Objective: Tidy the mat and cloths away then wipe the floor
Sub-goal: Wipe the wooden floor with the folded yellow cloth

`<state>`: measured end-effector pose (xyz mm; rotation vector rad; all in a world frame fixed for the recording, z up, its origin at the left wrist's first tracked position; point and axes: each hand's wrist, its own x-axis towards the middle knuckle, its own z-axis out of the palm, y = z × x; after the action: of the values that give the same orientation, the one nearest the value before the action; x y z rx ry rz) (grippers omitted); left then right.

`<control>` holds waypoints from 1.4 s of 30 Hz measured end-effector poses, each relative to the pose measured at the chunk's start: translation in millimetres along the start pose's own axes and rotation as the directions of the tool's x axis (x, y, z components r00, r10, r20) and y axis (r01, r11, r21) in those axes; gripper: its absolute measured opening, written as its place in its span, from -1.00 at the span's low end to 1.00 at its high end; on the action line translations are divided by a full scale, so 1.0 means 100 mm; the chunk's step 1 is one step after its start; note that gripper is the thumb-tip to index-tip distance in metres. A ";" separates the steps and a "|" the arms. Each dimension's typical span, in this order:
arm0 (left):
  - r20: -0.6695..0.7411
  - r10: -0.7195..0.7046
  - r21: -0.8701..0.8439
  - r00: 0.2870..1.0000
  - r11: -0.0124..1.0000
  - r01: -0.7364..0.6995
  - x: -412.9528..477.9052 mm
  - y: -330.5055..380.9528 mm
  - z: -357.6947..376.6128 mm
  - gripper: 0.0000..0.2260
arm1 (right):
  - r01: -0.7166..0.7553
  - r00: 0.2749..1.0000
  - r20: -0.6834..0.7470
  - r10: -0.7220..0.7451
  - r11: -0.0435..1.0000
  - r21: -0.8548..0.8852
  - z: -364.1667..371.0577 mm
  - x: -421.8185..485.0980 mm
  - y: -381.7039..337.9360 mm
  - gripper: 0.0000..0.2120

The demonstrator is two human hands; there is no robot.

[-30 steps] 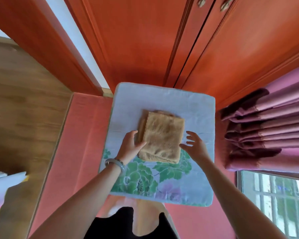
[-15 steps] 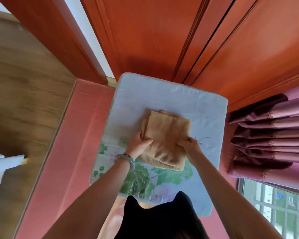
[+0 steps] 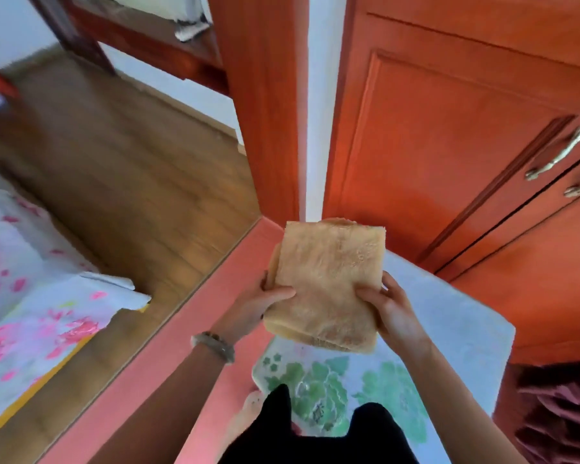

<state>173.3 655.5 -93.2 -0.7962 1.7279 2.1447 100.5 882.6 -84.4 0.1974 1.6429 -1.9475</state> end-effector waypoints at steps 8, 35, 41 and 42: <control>-0.144 0.129 -0.179 0.981 0.972 -0.154 -0.84 0.40 -1.31 -0.30 | 0.139 0.934 0.347 -0.083 0.981 -0.138 1.55 0.01 -0.28 -0.61; -0.444 0.452 0.121 0.774 0.886 -0.448 -0.54 1.15 -3.87 -0.60 | 0.256 0.857 0.516 0.016 0.854 -0.452 5.20 1.05 -0.04 -0.79; -0.442 0.403 0.155 0.801 0.914 -0.374 0.17 1.71 -4.15 -0.52 | 0.297 0.790 0.609 0.065 0.829 -0.474 5.46 2.01 -0.46 -0.71; -0.433 0.400 0.131 0.808 0.915 -0.382 0.30 1.82 -4.16 -0.50 | 0.298 0.776 0.627 0.069 0.836 -0.461 5.50 2.18 -0.57 -0.73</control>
<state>154.1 206.8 -19.3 -1.0759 2.3419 2.2991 28.3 297.6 -9.8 -0.7286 1.6612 -1.3115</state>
